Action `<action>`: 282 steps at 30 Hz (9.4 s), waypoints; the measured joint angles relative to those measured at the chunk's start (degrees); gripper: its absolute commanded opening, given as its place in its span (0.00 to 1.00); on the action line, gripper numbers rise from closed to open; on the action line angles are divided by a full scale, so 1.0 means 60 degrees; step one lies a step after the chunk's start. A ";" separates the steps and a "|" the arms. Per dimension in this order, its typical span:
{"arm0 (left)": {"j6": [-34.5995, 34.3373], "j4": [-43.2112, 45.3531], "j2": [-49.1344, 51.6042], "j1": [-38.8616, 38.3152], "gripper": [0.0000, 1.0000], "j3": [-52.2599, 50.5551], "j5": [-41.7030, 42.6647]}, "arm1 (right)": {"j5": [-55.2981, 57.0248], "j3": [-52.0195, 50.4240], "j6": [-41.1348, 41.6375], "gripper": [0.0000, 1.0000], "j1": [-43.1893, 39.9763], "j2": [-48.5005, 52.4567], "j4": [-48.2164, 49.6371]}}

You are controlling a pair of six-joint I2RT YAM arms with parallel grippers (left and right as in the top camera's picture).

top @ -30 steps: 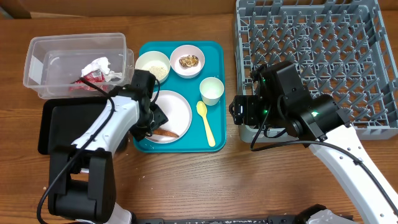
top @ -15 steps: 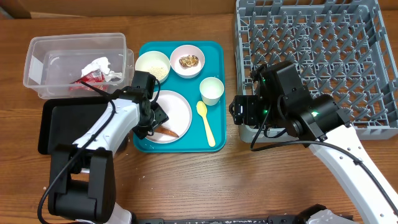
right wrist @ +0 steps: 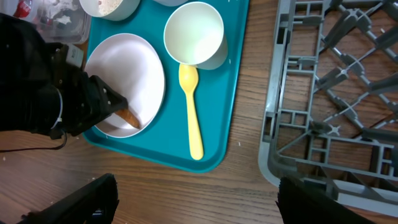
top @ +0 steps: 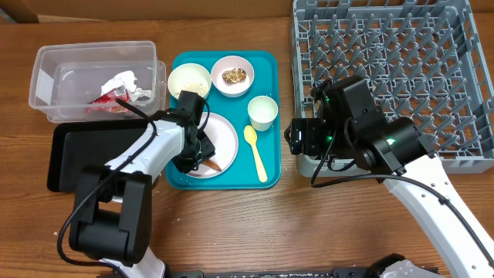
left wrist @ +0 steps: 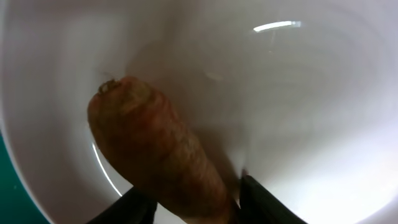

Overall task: Sort waste into correct bins and load items into the dishwasher
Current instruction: 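Grasp the carrot on the white plate with the left gripper, then place the carrot onto the black tray and open the left gripper, then grasp the white paper cup on the teal tray with the left gripper, then lift the cup and hand it to the right gripper, then place the cup upside down in the dish rack with the right gripper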

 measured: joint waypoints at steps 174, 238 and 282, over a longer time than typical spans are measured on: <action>1.0983 -0.8929 0.3665 0.0688 0.04 1.1220 1.3876 | -0.7737 0.0011 -0.1362 0.86 -0.2641 0.0962 0.7541; 0.9213 -0.7187 0.3665 0.0262 0.14 1.1231 0.7621 | -0.3723 0.0040 -0.0244 0.66 -0.4441 0.0339 0.2178; 0.7402 -0.6229 0.3665 0.0244 0.25 1.1231 0.2892 | 0.1198 0.0073 0.0076 0.84 -0.3366 0.2350 -0.0867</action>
